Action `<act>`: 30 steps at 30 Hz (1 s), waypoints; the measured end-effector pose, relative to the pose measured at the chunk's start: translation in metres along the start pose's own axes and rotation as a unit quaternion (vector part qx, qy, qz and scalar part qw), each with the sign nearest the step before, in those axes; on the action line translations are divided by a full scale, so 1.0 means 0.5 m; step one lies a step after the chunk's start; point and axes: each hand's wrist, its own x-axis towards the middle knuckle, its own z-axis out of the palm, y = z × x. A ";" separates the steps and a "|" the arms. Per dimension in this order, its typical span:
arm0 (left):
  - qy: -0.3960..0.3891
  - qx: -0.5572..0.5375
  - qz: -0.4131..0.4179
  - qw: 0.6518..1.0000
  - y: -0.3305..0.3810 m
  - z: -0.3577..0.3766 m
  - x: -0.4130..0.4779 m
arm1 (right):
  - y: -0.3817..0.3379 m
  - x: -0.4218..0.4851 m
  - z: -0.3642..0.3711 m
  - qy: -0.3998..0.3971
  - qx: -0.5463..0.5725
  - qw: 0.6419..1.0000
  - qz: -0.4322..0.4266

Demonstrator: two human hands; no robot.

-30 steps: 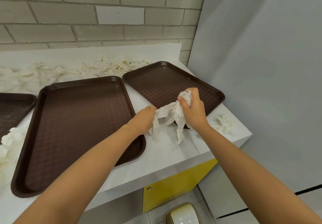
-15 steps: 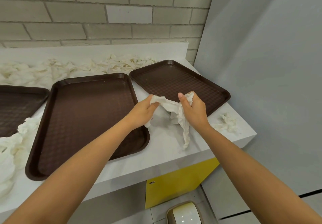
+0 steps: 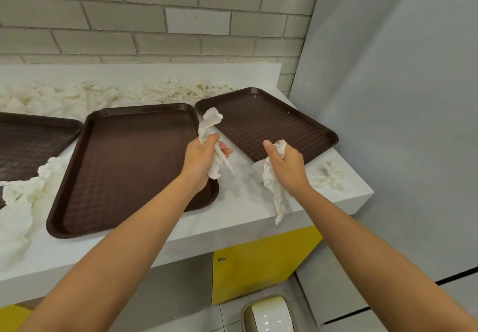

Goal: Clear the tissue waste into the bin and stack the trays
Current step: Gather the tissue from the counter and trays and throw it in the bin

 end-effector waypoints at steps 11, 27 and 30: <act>-0.013 0.013 -0.010 1.000 -0.010 -0.053 -0.102 | -0.047 -0.099 0.006 0.023 -0.042 0.999 -0.021; -0.077 0.072 -0.042 0.994 -0.100 -0.114 -0.317 | -0.029 -0.335 0.006 0.021 -0.021 1.000 0.009; -0.079 0.091 -0.052 0.991 -0.123 -0.107 -0.337 | -0.006 -0.348 0.001 0.013 -0.026 0.999 0.015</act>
